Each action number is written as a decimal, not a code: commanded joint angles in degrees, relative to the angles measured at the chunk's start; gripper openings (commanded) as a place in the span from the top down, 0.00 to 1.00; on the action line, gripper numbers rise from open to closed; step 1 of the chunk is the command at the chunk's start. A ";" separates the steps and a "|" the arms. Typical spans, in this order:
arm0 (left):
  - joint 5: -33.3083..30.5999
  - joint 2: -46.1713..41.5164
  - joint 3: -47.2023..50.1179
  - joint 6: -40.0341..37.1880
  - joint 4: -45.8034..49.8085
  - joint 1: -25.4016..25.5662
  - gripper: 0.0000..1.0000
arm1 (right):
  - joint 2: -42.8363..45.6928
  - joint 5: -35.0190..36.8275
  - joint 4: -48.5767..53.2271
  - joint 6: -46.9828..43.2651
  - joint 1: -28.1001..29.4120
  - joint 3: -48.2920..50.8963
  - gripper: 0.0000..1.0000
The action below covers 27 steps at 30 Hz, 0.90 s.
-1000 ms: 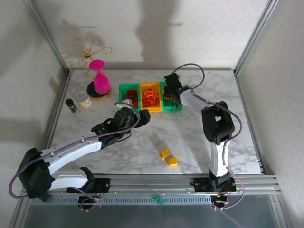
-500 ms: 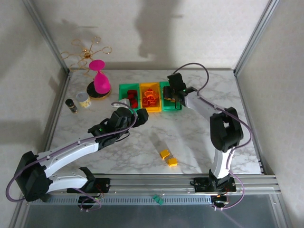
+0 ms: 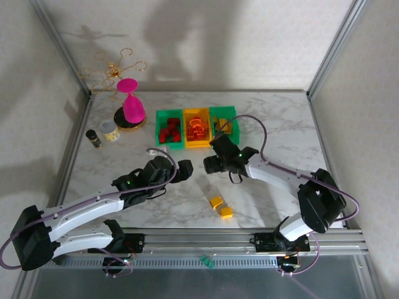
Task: Sort the legos into containers by color
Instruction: Pick up the lego from the bottom-center of the table.
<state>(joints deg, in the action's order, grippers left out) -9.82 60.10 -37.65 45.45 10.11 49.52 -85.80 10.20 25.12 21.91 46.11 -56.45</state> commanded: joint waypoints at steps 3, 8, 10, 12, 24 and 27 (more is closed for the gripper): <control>-0.53 -2.68 2.59 1.83 1.23 3.38 0.00 | 4.11 -2.12 3.19 4.04 5.83 5.58 0.15; -2.02 -4.24 4.25 3.23 3.21 3.91 0.00 | 4.75 -1.80 1.51 7.05 11.17 10.57 0.12; -2.48 -4.37 4.46 3.61 3.66 3.88 0.00 | 4.24 -1.36 1.50 8.60 12.79 11.56 0.11; -2.69 -4.30 4.93 4.01 3.66 3.85 0.00 | 4.14 -1.39 0.76 9.33 13.89 12.70 0.12; -3.67 -3.95 5.88 5.88 3.71 3.88 0.00 | -1.78 -0.34 -0.60 10.61 16.66 12.39 0.34; -4.28 -4.15 5.93 5.70 3.83 3.89 0.00 | -2.28 0.08 -1.01 10.93 16.69 12.53 0.41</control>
<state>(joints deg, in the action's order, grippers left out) -11.79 56.40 -32.14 50.70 12.73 52.97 -87.37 9.34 24.64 32.18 62.15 -43.55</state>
